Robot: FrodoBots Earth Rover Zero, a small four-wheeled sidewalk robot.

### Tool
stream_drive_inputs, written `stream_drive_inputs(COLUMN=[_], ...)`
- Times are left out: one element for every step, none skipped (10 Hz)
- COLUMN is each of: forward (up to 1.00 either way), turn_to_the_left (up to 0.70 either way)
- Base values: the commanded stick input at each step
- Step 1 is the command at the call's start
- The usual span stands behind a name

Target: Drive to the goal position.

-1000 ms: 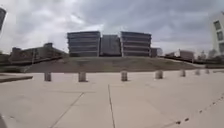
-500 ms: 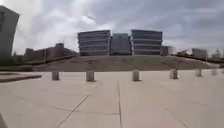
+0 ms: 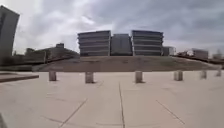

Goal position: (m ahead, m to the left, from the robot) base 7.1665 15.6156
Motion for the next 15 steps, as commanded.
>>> stream_drive_inputs(forward=[0.7, 0.7, 0.7, 0.7, 0.7, 0.7, 0.7, 0.7, 0.7, 0.7, 0.7, 0.7, 0.7, 0.7, 0.7], turn_to_the_left=[0.0, 0.0, 0.0, 0.0, 0.0, 0.0, 0.0, 0.0, 0.0, 0.0, 0.0, 0.0, 0.0, 0.0, 0.0])
